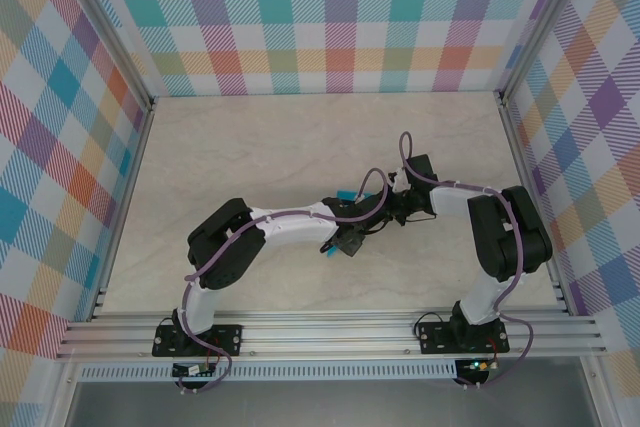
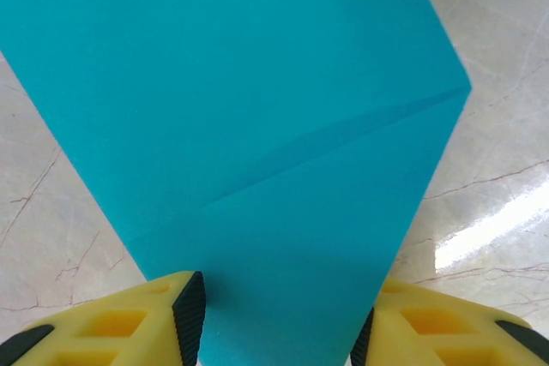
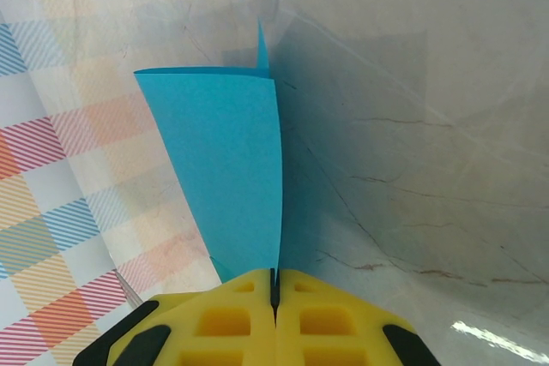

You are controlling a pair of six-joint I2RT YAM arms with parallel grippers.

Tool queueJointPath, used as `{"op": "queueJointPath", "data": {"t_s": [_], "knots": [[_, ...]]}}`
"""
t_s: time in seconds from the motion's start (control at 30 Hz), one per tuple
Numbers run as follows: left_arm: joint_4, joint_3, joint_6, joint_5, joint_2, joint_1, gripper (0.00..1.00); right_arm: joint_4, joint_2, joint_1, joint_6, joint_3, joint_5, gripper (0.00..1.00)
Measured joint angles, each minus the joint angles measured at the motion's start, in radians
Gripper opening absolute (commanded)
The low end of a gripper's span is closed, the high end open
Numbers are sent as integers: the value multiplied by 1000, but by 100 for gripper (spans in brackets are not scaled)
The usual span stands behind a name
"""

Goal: Fold a paper plane with a square sheet of paper (fold left side to right side)
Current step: Fold the wing for the fifth time at the center of the table.

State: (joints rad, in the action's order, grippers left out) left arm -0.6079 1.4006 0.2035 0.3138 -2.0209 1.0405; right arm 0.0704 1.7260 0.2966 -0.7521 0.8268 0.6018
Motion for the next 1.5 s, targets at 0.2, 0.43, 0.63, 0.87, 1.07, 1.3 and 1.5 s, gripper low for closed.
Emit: {"op": "queueJointPath", "data": {"t_s": [0.2, 0.43, 0.63, 0.87, 1.07, 1.3, 1.5], "knots": [[1, 0, -7, 2, 0, 0, 34, 15, 0, 0, 5, 6, -2, 5], [5, 0, -7, -2, -9, 0, 24, 41, 0, 0, 16, 27, -10, 10], [17, -7, -3, -53, -9, -10, 22, 96, -6, -5, 63, 47, -42, 29], [36, -18, 8, -129, -1, -40, 22, 196, -115, -47, 124, 47, -99, 44], [122, -80, 43, -249, 37, -91, 22, 231, -225, -81, 150, 26, -142, 48], [296, -196, 111, -441, 89, -163, 22, 199, -266, -86, 166, -45, -86, 48], [446, -270, 173, -557, 101, -201, 19, 106, -203, -21, 142, -63, -24, 38]]}}
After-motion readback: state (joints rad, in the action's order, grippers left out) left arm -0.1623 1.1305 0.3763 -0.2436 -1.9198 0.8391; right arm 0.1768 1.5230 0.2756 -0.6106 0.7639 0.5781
